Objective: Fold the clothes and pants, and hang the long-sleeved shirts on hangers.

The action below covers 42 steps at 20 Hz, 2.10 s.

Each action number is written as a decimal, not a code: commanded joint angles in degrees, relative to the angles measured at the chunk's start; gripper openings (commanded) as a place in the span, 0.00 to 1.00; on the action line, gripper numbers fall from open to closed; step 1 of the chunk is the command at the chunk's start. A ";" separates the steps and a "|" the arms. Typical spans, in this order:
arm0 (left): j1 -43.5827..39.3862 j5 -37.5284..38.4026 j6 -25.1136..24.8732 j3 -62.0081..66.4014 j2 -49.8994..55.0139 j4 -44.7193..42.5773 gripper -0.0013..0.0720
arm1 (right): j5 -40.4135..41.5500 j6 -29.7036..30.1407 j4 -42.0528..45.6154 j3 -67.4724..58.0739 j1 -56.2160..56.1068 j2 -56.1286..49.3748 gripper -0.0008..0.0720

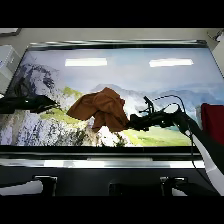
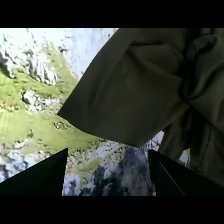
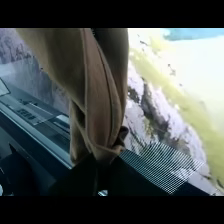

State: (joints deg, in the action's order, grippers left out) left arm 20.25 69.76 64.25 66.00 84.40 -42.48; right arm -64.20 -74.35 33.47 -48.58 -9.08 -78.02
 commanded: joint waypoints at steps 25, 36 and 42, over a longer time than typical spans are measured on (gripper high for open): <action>-9.07 -0.26 -11.98 1.46 18.29 6.51 0.04 | -1.18 -1.01 -1.64 -0.04 -0.04 2.49 0.06; -9.51 -0.15 -2.23 30.36 9.29 10.97 0.03 | 14.01 -1.49 18.78 -21.44 -0.07 11.04 0.06; -8.79 -4.13 8.02 61.31 2.91 2.78 0.04 | 17.25 -1.51 23.74 -43.78 -0.07 11.13 0.06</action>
State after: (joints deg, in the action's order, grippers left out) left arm 10.94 69.12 67.05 115.94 91.46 -35.68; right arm -47.62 -75.50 53.74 -82.24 -9.08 -67.09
